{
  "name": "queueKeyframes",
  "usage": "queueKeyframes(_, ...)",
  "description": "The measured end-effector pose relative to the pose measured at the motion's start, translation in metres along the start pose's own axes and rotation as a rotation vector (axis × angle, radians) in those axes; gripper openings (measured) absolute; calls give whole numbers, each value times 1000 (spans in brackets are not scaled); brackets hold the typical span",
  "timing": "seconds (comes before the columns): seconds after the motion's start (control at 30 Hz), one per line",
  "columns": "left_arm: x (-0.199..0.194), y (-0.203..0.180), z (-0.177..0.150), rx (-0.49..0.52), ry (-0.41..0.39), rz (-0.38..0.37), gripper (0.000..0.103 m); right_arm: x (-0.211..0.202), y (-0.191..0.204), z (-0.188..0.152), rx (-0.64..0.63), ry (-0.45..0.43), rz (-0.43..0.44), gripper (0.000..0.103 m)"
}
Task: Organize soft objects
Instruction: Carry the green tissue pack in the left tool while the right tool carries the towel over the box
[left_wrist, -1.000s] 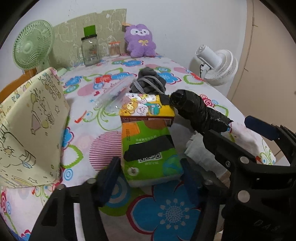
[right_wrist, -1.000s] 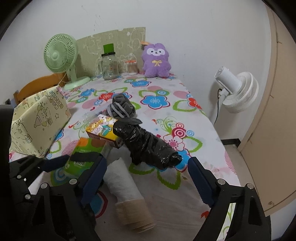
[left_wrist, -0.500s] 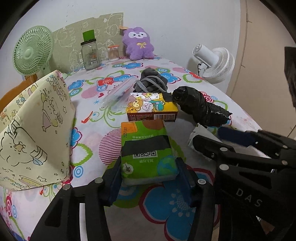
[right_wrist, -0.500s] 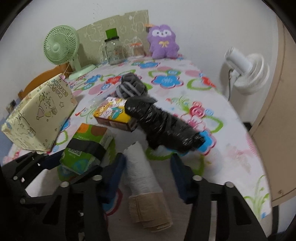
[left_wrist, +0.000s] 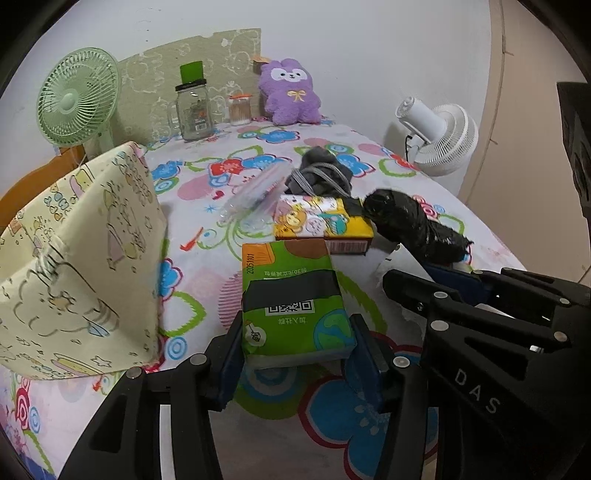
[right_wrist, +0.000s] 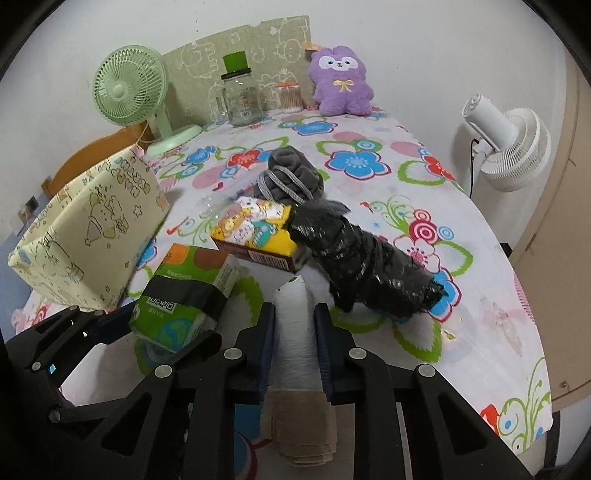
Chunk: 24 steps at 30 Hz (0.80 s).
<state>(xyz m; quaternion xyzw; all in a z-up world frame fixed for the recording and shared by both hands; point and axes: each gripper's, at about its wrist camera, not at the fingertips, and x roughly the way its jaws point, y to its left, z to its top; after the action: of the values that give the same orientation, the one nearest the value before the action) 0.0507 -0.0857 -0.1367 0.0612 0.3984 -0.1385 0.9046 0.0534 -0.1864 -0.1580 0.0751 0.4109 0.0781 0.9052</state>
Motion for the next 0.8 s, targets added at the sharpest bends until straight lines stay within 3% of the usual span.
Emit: queueKeyframes(0.8, -43, 10, 33, -17, -102, 43, 54, -39, 23, 43, -60, -109, -9, 24)
